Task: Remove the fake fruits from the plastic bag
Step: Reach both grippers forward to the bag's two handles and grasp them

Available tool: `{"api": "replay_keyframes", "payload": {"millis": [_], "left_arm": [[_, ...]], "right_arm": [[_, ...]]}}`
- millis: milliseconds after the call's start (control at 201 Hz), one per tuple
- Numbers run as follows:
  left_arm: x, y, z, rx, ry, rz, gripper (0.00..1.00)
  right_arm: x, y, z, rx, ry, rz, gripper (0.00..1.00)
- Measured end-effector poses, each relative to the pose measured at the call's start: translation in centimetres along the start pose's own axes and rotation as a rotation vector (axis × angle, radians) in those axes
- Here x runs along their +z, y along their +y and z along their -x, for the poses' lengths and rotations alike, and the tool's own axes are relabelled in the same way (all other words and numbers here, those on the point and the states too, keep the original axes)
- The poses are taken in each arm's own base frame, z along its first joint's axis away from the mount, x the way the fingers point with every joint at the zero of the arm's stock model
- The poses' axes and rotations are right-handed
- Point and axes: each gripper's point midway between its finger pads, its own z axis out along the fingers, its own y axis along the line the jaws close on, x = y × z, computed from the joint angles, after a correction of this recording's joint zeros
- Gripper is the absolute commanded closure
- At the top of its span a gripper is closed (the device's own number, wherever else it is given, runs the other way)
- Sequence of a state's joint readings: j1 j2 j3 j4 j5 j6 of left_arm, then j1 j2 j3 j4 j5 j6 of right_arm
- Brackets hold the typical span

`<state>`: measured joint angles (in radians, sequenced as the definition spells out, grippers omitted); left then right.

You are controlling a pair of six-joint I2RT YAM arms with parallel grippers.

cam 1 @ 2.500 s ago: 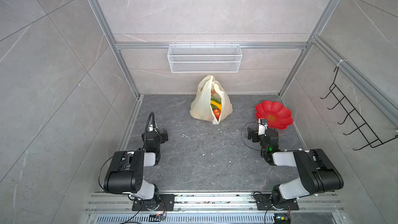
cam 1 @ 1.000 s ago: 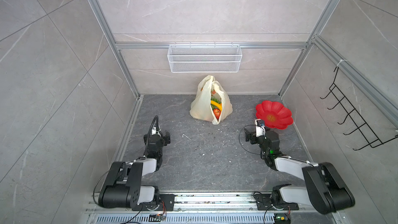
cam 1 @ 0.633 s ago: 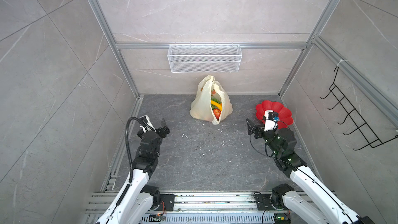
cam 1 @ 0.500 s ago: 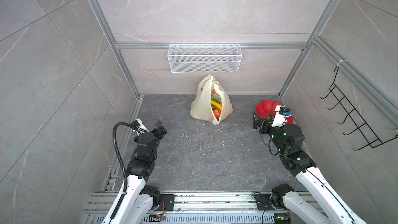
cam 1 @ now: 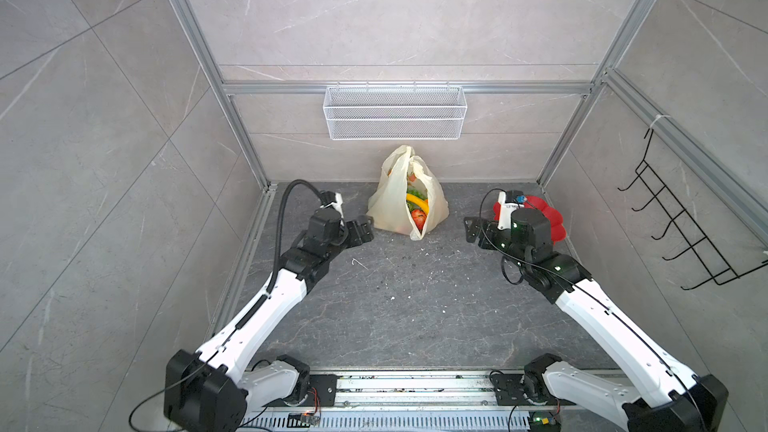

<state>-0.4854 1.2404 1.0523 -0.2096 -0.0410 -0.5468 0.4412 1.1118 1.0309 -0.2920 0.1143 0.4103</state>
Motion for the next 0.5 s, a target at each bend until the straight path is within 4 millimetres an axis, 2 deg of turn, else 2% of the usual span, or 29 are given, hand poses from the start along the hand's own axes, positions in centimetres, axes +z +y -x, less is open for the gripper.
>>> {"api": "replay_keyframes", "payload": {"millis": [85,179,329,498], "left_arm": [[1.9,-3.2,0.5,0.037,0.029,-0.059,0.0],[3.8,-5.5,0.8,0.061,0.052,-0.101,0.0],[7.0,-7.1,2.2,0.072,0.062,-0.109,0.0],[10.6,-8.1,3.5,0.074,0.076,-0.093,0.0]], "right_arm": [[1.4,1.9,0.2,-0.016,0.02,0.042,0.0],[3.3,3.8,0.2,-0.033,0.045,0.088,0.0],[6.3,5.9,0.0,-0.051,0.086,0.128,0.01],[9.6,6.7,0.1,-0.056,0.108,0.125,0.04]]}}
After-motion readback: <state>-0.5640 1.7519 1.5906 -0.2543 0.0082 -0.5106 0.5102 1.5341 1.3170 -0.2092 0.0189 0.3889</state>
